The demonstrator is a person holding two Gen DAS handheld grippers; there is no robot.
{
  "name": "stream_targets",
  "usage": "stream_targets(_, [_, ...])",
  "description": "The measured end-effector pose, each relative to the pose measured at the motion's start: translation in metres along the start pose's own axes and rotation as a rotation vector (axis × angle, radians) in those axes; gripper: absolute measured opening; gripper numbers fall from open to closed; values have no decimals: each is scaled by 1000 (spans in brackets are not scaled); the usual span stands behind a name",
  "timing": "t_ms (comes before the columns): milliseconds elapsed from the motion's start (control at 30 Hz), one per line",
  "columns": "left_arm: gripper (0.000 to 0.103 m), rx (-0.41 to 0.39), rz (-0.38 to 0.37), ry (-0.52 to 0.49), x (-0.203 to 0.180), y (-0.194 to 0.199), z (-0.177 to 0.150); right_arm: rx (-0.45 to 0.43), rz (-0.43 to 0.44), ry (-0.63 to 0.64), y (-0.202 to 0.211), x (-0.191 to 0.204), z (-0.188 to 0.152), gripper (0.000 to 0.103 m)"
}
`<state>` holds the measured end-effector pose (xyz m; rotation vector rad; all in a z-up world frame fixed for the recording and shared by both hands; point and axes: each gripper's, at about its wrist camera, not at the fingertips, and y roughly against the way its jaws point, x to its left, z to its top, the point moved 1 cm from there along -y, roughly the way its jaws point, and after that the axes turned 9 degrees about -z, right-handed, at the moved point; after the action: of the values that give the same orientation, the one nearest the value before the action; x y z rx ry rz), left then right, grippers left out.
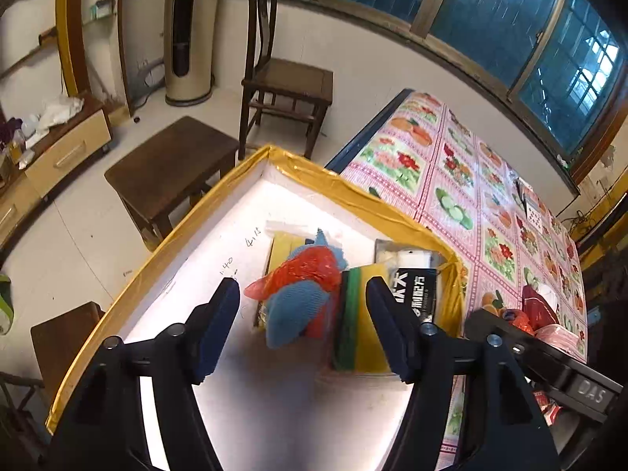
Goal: Organize soft objects
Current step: 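Lower both held items into the box and open both grippers, then grasp the blue tissue pack with the left gripper while the right grasps the white-red wipes pack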
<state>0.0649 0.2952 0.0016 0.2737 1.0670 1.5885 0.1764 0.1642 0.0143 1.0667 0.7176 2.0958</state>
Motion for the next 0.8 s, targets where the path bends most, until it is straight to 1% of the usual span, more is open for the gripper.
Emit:
stream_targets(67, [74,-4,-34,-1,-8,9,-5,-46,22,-1,27,-10,-11,56])
stream_targets(133, [74,-2,-74,-24,-23,15,-13,-101,19,-11,57,-27,-25,62])
stream_targets(200, [74,25,-126,-52,-40,18,-24,-141,21,-39,82,-45,-36,67])
stream_targets(300, [74,81,-224,-77,-70,19,-40,-175,11,-92,114,-77,-55,67])
stream_targets(333, [74,97,-243,-93,-81,18,-45,-185,9,-108,123,-88,-63,68])
stream_targets(533, [74,176,-275,-214,-143,6,-72,-206,15,-227,153,-148,-103,68])
stream_targets(700, [74,221,-249,-266,-170,-13,-89,-222,-6,-303,172,-188,-129,68])
stream_targets(800, [74,244,-254,-280,-179,-25,-93,-227,-12,-343,182,-207,-138,69])
